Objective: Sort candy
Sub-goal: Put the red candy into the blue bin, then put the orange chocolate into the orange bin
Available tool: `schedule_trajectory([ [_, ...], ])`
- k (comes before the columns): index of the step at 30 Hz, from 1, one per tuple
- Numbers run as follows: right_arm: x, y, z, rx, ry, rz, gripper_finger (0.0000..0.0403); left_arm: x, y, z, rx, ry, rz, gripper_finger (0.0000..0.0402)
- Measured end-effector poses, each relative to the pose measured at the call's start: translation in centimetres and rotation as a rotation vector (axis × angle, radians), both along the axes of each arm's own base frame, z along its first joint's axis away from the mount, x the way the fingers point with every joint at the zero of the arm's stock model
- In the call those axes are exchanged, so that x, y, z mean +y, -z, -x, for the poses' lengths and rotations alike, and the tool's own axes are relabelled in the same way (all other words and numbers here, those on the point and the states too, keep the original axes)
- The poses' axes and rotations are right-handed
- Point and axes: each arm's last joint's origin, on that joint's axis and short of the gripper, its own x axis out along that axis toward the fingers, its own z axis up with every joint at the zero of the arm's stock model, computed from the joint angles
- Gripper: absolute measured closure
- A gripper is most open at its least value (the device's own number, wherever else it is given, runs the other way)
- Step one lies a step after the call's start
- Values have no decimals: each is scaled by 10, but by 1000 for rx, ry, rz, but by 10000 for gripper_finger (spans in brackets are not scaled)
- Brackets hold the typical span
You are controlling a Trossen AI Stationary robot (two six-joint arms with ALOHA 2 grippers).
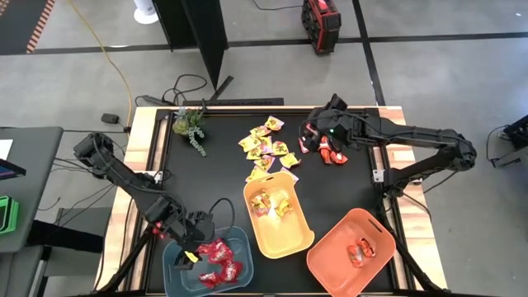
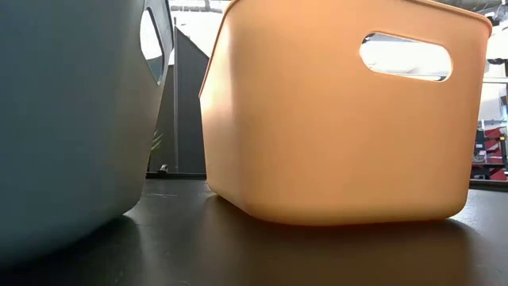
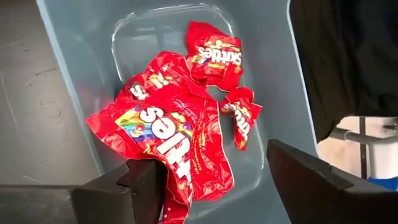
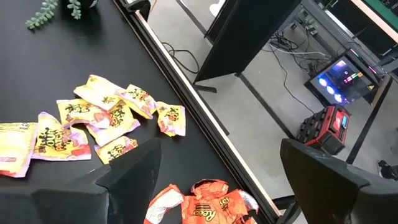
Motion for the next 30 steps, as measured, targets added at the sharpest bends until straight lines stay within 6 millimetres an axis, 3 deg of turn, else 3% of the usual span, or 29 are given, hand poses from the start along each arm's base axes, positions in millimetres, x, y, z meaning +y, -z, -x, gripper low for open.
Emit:
schedule_trajectory([
  [7,1,0,0,-13,7,-10,55,-5,-1,3,-28,-22,-7,158],
  [13,1,0,0,-16,10,-13,55,-7,0,6,-6,-43,-11,116],
  [18,1,0,0,-18,11,-14,55,-2,5,11,29,-61,-112,91],
  [27,-2,0,0,-18,22,-14,55,-20,25,17,2,97,-345,115],
  [30,-1,0,0,-19,20,-15,55,-21,14,17,67,70,-333,122],
])
